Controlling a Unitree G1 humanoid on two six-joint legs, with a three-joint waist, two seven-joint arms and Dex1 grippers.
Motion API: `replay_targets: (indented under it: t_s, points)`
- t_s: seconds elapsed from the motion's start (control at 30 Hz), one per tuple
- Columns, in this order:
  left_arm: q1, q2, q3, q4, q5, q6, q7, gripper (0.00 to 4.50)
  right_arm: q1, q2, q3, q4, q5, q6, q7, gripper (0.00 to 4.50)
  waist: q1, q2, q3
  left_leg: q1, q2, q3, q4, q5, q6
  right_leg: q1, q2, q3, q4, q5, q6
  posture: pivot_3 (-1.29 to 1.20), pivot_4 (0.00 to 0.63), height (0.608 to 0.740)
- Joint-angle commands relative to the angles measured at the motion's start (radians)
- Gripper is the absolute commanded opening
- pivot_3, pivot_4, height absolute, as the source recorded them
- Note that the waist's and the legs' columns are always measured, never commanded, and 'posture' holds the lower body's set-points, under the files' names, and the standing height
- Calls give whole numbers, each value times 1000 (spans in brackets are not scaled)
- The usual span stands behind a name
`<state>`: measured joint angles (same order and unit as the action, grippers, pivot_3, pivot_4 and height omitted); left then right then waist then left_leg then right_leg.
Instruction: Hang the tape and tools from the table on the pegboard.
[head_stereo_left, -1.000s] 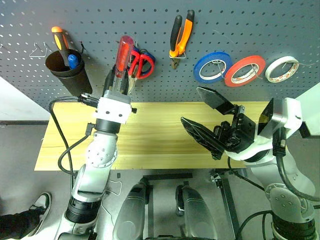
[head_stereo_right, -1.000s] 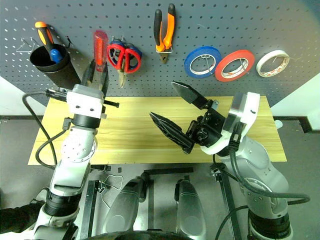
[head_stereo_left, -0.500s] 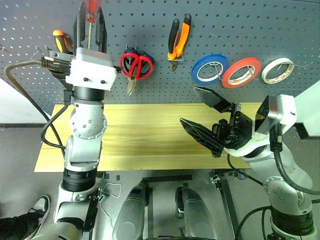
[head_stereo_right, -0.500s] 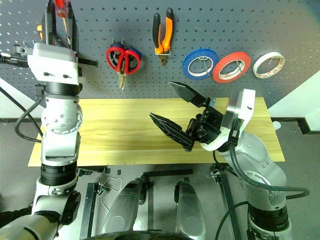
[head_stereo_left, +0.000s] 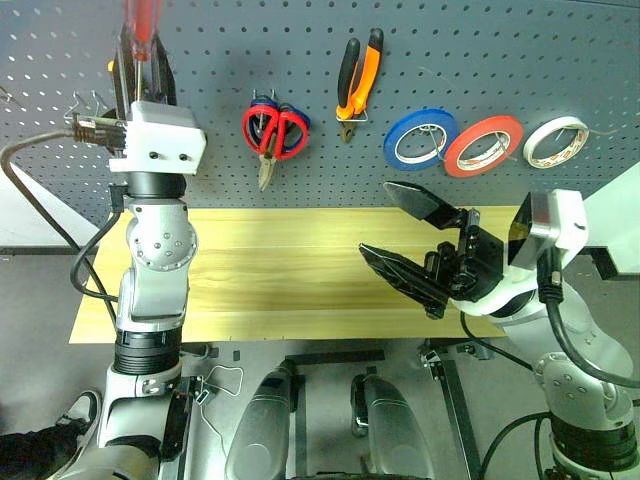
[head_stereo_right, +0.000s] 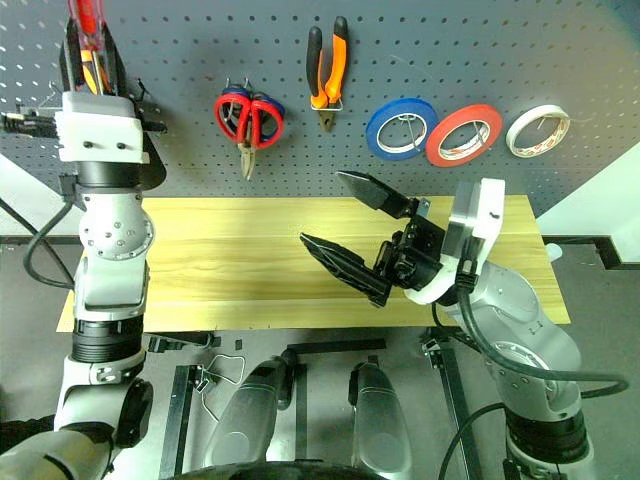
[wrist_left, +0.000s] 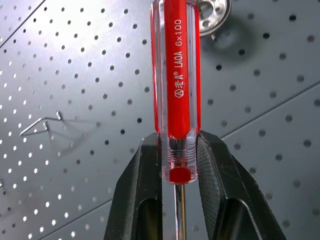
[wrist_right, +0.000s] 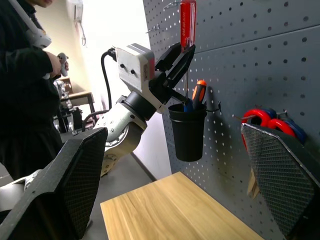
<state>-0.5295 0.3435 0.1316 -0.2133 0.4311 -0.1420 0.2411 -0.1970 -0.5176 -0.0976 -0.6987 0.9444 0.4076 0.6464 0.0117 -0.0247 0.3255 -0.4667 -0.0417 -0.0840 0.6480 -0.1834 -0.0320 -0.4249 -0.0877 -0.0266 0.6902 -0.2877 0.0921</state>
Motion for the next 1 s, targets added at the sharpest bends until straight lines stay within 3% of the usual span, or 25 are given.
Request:
replay_targets:
  t_s: [0.03,0.43,0.8,1.0]
  points:
    - [23,12,51,-45,24,11,32,604,8,-16,-21,-28,13,-3,7,4500,-1,0,0,1,0,1,0,0,0,0,0,1,0,0,0,34,264,703]
    - [123,19,129,82,19,6,124,599,31,-50,-48,-51,63,24,-15,4500,-17,0,0,2,2,2,0,0,0,1,0,3,1,0,-1,11,288,703]
    - [101,29,132,132,36,24,195,599,42,-61,-47,-59,68,35,-28,4500,-28,0,0,4,2,3,0,0,0,0,1,5,3,0,-1,7,289,703]
    - [83,47,124,148,55,32,230,2581,42,-61,-45,-59,64,34,-32,4500,-23,0,0,4,2,3,0,0,0,0,1,5,3,0,-1,6,288,703]
